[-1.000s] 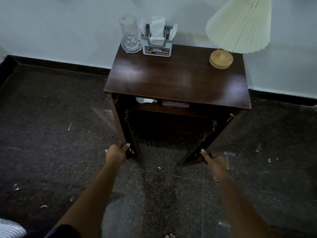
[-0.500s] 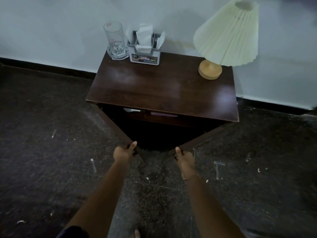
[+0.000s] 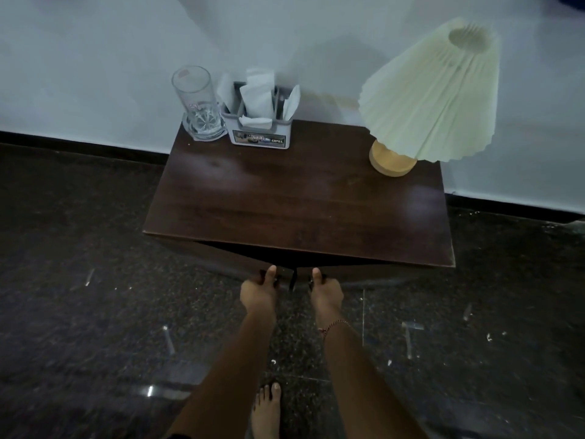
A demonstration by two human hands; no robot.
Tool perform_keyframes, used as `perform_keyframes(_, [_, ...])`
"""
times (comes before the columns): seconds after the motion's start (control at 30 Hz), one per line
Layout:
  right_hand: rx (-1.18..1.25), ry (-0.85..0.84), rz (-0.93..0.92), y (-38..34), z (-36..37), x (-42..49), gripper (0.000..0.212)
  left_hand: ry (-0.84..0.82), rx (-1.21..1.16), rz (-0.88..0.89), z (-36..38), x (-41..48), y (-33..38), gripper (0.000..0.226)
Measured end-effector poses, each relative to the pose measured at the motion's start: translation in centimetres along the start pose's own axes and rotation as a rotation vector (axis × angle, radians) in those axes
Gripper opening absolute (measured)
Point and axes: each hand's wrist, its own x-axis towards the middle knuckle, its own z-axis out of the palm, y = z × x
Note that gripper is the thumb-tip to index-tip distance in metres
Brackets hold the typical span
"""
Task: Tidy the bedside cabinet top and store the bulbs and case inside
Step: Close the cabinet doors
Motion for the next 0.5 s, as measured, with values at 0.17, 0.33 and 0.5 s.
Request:
perform_keyframes(0.17, [0.063,0.028,0.03,-1.1,0.6,0.2,0.053,0.028,0.019,-0.018,1.5,0.1,0.9,0.044])
perform_keyframes(0.33, [0.3,0.018,0.105,-1.5,1.2,0.0,0.043,-0.062,-0.044,-0.063,1.9,0.4,1.5,0.028])
perform_keyframes(0.5, [0.415,-0.088,0.124,-2.7,1.3,0.0,0.03,-0.235,-0.062,-0.078,1.5,-0.4,2.3,0.026])
